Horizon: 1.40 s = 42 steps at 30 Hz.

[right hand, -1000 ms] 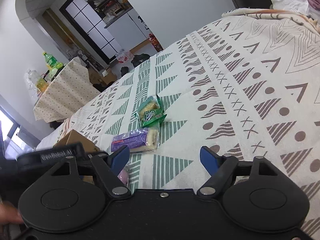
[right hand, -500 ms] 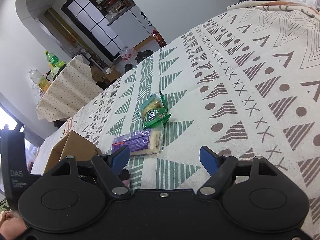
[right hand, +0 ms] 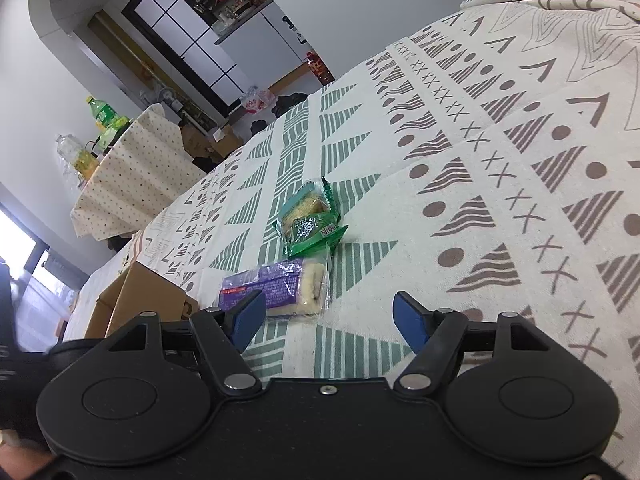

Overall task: Organize snacks
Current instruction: 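Grasp the purple round packet with the left gripper while the right grasps the purple-wrapped bar, then lift both held purple packets off the bedspread toward the box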

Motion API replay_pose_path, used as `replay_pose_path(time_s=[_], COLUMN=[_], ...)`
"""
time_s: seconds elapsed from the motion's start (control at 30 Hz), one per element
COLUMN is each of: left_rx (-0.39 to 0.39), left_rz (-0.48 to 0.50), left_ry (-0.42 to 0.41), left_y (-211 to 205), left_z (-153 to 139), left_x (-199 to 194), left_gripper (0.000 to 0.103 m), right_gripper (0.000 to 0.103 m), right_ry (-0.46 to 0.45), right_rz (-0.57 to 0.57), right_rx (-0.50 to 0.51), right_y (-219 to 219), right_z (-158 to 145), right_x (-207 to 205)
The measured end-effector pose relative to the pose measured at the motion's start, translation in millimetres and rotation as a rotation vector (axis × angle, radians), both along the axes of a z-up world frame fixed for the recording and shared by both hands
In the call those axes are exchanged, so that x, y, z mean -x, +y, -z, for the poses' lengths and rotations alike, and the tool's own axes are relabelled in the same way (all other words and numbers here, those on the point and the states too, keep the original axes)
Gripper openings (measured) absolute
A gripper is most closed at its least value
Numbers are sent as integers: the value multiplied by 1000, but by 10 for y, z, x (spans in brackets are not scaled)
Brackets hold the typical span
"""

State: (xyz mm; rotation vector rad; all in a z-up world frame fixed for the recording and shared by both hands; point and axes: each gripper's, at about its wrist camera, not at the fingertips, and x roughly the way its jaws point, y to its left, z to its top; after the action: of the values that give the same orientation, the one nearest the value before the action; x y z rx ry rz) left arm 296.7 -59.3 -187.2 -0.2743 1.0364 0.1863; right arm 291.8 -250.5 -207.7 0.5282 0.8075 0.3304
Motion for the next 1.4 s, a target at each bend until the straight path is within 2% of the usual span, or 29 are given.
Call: replay_pose_path(time_s=[0.27, 0.47, 0.53, 0.67, 0.7, 0.73, 0.77, 0.87, 1.4], left_rx=[46, 62, 74, 88, 90, 92, 92, 103, 114], left_rz=[-48, -71, -81, -85, -86, -86, -87, -88, -42], left_ry=[-26, -15, -5, -9, -10, -12, -13, -8, 4], left_y=[147, 212, 224, 247, 255, 259, 264, 272, 175], left_z=[-118, -71, -44, -33, -34, -32, -30, -12, -57], left_x=[44, 17, 1, -19, -26, -27, -36, -48, 97], left_gripper=[31, 30, 30, 31, 31, 31, 30, 30, 30], right_gripper=[68, 57, 48, 41, 36, 25, 20, 14, 12], right_ry=[-11, -8, -4, -19, -22, -24, -20, -35, 84], right_rz=[-36, -78, -91, -108, -111, -116, -125, -133, 15], right_rx=[25, 67, 74, 96, 100, 97, 87, 121, 189], right_y=[190, 357, 397, 473, 482, 482, 476, 480, 184], right_z=[53, 116, 144, 170, 171, 172, 173, 119, -9], right_x=[-129, -195, -215, -229, -233, -238, -238, -167, 259])
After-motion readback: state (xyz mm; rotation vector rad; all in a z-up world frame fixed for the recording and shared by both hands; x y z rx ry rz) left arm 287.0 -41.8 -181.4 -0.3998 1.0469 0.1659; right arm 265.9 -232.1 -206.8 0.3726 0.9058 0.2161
